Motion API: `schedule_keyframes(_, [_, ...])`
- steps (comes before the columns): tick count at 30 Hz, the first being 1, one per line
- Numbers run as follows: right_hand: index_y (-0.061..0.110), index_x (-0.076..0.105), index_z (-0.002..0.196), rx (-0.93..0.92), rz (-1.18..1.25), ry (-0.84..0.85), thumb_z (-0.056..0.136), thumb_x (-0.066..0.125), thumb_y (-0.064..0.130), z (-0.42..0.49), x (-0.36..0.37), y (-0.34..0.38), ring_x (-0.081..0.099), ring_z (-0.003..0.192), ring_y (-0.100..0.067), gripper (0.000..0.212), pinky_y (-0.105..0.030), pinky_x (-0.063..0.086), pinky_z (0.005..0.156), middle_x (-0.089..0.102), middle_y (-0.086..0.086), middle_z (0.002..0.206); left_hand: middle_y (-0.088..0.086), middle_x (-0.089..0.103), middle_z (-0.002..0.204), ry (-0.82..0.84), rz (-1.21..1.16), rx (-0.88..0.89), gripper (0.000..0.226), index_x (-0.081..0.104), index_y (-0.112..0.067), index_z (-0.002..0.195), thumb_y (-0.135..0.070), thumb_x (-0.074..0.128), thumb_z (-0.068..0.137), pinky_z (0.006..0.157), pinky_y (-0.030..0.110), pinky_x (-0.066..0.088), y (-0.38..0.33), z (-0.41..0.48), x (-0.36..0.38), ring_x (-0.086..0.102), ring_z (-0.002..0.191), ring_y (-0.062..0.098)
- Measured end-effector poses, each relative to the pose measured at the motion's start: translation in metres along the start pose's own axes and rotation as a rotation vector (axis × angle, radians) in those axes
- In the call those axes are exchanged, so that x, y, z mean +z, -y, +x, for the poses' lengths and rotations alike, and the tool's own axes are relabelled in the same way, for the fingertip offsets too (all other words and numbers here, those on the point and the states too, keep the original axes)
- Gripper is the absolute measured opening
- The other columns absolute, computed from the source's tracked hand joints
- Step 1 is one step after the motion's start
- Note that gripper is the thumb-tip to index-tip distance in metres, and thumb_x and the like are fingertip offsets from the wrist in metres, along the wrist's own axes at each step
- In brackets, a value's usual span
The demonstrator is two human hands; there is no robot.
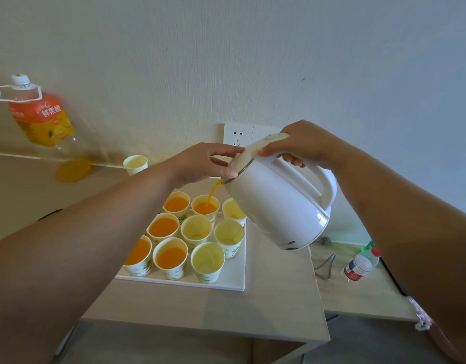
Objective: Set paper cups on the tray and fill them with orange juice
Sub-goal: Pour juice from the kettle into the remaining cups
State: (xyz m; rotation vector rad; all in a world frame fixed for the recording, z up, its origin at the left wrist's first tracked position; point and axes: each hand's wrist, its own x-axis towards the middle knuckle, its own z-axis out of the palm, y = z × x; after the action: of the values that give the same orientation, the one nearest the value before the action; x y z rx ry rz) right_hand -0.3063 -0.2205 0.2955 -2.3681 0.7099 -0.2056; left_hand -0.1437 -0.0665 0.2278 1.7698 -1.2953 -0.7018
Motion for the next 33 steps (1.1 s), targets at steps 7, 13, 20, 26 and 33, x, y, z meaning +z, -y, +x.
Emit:
schedule_keyframes(7, [0.009, 0.054, 0.069, -0.004, 0.008, -0.005, 0.071, 0.077, 0.038, 0.0, -0.002, 0.001, 0.042, 0.039, -0.008, 0.037, -0.02, 0.036, 0.045, 0.05, 0.0, 0.052, -0.014, 0.061, 0.124, 0.003, -0.005, -0.001, 0.053, 0.055, -0.03, 0.134, -0.022, 0.071, 0.085, 0.082, 0.015, 0.044, -0.001, 0.001, -0.003, 0.058, 0.109, 0.002])
schedule_keyframes(13, [0.009, 0.053, 0.068, 0.0, 0.043, -0.004, 0.07, 0.078, 0.034, 0.001, -0.002, 0.002, 0.04, 0.038, -0.01, 0.035, -0.022, 0.035, 0.046, 0.049, 0.0, 0.05, -0.008, 0.06, 0.13, -0.003, 0.006, 0.004, 0.054, 0.055, -0.029, 0.135, -0.023, 0.071, 0.084, 0.097, 0.03, 0.046, -0.002, 0.002, -0.004, 0.058, 0.117, 0.014])
schedule_keyframes(20, [0.011, 0.052, 0.066, 0.0, 0.039, -0.007, 0.07, 0.078, 0.036, 0.002, -0.002, 0.005, 0.04, 0.037, -0.008, 0.036, -0.021, 0.035, 0.044, 0.049, 0.002, 0.048, -0.009, 0.062, 0.127, 0.007, -0.023, -0.002, 0.054, 0.056, -0.03, 0.134, -0.022, 0.073, 0.083, 0.097, 0.03, 0.044, -0.002, 0.001, -0.009, 0.058, 0.116, 0.011])
schedule_keyframes(26, [0.008, 0.053, 0.069, -0.006, 0.039, -0.001, 0.071, 0.077, 0.035, 0.003, -0.001, 0.01, 0.04, 0.038, -0.008, 0.036, -0.021, 0.035, 0.045, 0.048, 0.001, 0.05, -0.01, 0.061, 0.128, -0.009, -0.015, 0.003, 0.054, 0.055, -0.029, 0.134, -0.023, 0.072, 0.083, 0.095, 0.029, 0.045, -0.002, -0.001, -0.011, 0.058, 0.115, 0.011])
schedule_keyframes(33, [0.008, 0.053, 0.069, -0.012, 0.035, 0.006, 0.072, 0.077, 0.034, 0.003, 0.002, 0.013, 0.04, 0.038, -0.009, 0.035, -0.02, 0.034, 0.043, 0.048, 0.0, 0.05, -0.011, 0.06, 0.128, -0.014, -0.011, 0.001, 0.054, 0.055, -0.031, 0.134, -0.022, 0.072, 0.083, 0.088, 0.02, 0.046, 0.0, -0.004, -0.013, 0.058, 0.114, 0.009])
